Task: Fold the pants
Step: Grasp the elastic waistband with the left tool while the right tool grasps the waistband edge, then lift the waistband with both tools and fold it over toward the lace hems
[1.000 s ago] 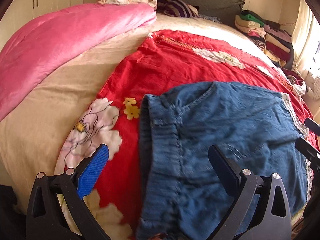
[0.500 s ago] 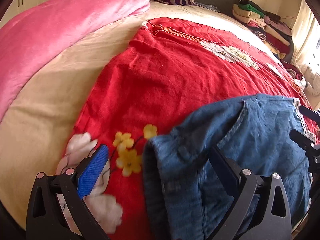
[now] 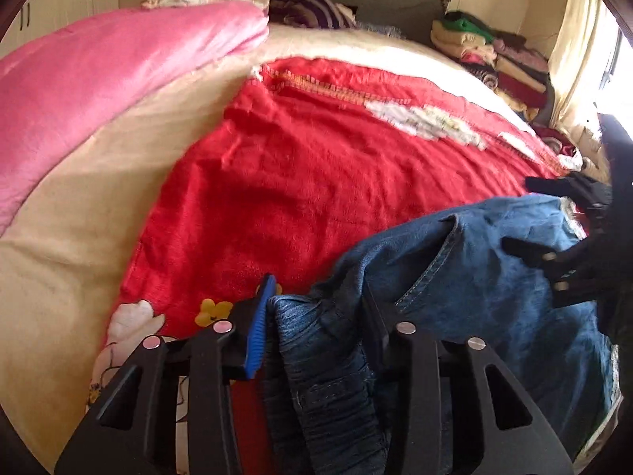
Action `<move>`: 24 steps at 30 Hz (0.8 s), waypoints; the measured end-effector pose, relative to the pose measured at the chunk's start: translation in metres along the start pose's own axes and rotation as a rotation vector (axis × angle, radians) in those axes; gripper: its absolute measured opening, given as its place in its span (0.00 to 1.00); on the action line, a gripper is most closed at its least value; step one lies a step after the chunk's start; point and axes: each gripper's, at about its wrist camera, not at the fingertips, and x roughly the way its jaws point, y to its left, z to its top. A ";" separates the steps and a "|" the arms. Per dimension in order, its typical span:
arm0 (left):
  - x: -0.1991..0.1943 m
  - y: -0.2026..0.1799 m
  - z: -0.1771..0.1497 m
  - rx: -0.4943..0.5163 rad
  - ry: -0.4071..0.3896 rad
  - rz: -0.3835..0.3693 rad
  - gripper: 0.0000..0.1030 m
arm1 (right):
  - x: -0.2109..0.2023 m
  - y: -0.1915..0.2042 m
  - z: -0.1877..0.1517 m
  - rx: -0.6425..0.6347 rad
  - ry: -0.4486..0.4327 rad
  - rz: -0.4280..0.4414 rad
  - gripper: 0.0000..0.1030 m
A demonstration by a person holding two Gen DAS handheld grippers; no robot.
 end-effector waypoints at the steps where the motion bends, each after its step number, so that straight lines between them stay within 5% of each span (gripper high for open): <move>1: -0.007 -0.001 -0.001 0.008 -0.021 0.000 0.36 | 0.002 0.002 0.001 -0.026 -0.002 -0.013 0.92; 6: -0.029 -0.007 -0.003 0.023 -0.084 -0.025 0.35 | 0.004 0.020 0.005 -0.158 -0.041 -0.020 0.91; 9: -0.036 -0.008 -0.004 0.024 -0.099 -0.035 0.35 | 0.005 0.025 0.006 -0.171 -0.038 0.028 0.57; 11: -0.037 -0.009 -0.005 0.030 -0.103 -0.027 0.35 | 0.001 0.027 0.006 -0.151 -0.039 0.089 0.22; 13: -0.037 -0.009 -0.006 0.036 -0.105 -0.015 0.35 | -0.006 0.029 0.003 -0.122 -0.042 0.123 0.06; 24: -0.083 -0.017 -0.026 0.047 -0.231 -0.047 0.35 | -0.111 0.024 -0.027 -0.010 -0.264 0.199 0.02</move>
